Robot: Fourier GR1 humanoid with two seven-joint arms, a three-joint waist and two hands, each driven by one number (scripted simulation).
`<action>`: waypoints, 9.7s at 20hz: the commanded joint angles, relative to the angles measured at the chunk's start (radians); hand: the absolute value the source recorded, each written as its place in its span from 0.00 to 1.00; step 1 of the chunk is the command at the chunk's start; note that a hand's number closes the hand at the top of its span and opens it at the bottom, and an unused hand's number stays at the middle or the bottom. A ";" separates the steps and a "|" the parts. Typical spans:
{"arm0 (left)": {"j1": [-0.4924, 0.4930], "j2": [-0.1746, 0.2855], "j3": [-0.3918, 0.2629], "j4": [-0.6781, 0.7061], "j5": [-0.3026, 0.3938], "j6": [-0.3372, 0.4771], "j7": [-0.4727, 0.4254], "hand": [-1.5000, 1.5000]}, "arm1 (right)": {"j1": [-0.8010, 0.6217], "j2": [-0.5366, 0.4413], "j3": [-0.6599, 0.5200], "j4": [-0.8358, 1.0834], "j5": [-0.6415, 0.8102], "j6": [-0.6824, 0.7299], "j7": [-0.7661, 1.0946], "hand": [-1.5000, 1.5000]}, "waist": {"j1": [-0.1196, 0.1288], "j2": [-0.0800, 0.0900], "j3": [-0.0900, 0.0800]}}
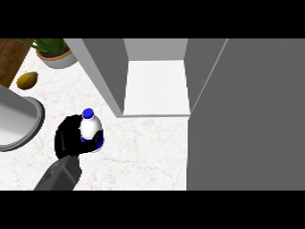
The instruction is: Pick up the bottled water, place it into the cabinet and close the cabinet
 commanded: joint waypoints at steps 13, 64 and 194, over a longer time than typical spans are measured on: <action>0.114 -0.079 -0.388 -0.511 0.066 0.093 0.228 1.00 | -0.045 -0.014 -0.039 -0.093 -0.085 -0.043 0.080 0.00 | 0.037 -0.011 0.002; -0.458 -0.080 -0.684 -0.370 0.233 0.895 0.501 1.00 | -0.144 -0.011 -0.152 -0.049 -0.218 0.039 0.140 0.00 | -0.021 0.008 0.000; 0.841 0.530 -0.713 -1.657 0.406 0.411 0.391 0.00 | -1.104 0.124 0.898 0.072 0.355 -0.261 0.966 1.00 | 0.101 0.002 -0.012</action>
